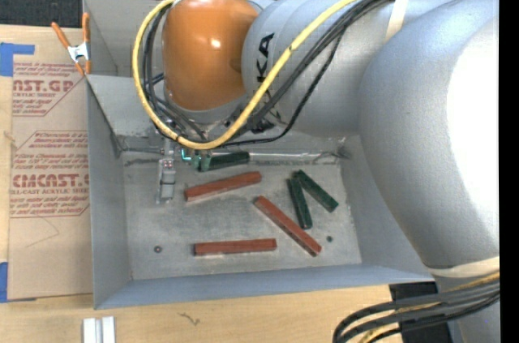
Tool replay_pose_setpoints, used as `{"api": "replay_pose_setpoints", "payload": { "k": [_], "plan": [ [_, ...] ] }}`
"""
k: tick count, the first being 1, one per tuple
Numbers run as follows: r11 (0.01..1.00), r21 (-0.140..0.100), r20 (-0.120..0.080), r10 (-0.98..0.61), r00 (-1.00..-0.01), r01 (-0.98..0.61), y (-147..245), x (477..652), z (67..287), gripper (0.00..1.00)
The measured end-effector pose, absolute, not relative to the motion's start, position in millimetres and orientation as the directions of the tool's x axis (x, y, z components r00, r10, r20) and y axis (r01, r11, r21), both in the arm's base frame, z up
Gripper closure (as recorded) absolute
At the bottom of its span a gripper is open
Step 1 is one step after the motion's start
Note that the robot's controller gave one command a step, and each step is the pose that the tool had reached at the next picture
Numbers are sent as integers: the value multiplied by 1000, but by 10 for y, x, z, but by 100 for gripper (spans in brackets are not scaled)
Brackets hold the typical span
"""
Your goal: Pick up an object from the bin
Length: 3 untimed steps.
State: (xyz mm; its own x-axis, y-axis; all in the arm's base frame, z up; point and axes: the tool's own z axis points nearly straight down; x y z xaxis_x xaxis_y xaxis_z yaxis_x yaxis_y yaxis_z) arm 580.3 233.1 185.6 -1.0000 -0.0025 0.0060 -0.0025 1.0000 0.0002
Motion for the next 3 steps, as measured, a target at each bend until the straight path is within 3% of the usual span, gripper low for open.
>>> {"api": "replay_pose_setpoints", "payload": {
  "k": [1, 2, 3],
  "plan": [
    [970, -1, 0, 243, -970, 243, 1309, 5874, 676, 0],
    [969, -1, -3, 248, -969, 248, 841, 5790, 1017, 0],
    [935, 1, 0, 355, -935, 355, 790, 5751, 995, 0]
  ]
}}
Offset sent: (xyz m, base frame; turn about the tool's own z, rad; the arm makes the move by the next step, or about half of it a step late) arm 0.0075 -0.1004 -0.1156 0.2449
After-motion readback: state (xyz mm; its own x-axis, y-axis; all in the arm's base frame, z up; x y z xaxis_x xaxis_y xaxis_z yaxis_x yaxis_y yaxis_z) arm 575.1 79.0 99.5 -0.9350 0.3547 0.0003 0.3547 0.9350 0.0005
